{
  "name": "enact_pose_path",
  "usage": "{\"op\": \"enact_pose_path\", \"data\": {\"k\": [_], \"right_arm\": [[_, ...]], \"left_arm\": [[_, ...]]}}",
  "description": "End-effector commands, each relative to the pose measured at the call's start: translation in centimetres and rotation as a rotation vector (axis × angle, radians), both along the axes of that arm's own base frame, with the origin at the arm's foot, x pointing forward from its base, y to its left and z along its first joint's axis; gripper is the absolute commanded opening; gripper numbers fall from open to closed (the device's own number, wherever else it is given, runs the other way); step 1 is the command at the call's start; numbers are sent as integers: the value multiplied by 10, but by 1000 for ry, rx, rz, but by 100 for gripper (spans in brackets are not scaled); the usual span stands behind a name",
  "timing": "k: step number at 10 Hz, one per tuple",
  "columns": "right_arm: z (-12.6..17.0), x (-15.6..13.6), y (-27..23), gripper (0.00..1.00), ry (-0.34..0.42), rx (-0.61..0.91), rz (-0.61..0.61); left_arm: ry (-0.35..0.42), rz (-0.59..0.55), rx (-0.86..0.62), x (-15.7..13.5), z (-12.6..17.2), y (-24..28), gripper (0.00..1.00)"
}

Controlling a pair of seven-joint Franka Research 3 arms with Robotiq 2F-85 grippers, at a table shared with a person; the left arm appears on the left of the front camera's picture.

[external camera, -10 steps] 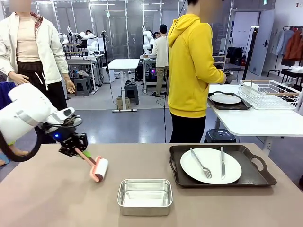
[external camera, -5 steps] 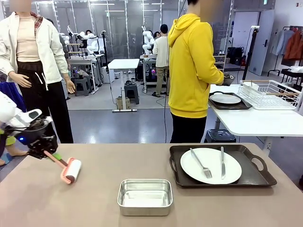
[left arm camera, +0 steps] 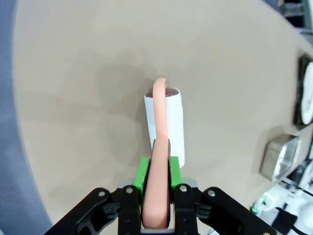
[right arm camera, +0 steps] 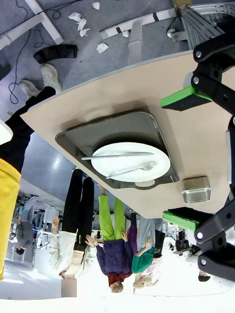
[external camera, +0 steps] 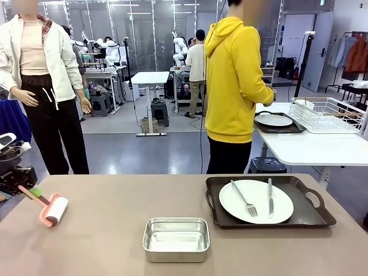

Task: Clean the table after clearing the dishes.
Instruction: When the left (or right) Handle tray is removed, use the left hand (or right hand) to clean the left (or right) side of the table with the Lint Roller.

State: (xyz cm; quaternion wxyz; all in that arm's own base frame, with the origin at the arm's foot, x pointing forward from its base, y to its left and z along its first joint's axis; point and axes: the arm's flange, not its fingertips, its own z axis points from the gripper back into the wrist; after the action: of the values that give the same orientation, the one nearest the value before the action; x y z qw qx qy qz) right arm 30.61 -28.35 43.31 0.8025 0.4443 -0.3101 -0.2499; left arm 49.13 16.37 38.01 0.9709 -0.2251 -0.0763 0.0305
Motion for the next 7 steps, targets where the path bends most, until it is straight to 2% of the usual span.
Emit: {"op": "enact_pose_path", "data": {"k": [1,3,7], "right_arm": [[1,-1,1,100,-5,1,4],[1,-1,1,100,-5,1,4],[1,-1,1,100,-5,1,4]], "left_arm": [[41,-6,94,-20,-11,30,21],[58,11,118,-35,13,48,21],[-101,-53,99,-77,94,20,21]]}}
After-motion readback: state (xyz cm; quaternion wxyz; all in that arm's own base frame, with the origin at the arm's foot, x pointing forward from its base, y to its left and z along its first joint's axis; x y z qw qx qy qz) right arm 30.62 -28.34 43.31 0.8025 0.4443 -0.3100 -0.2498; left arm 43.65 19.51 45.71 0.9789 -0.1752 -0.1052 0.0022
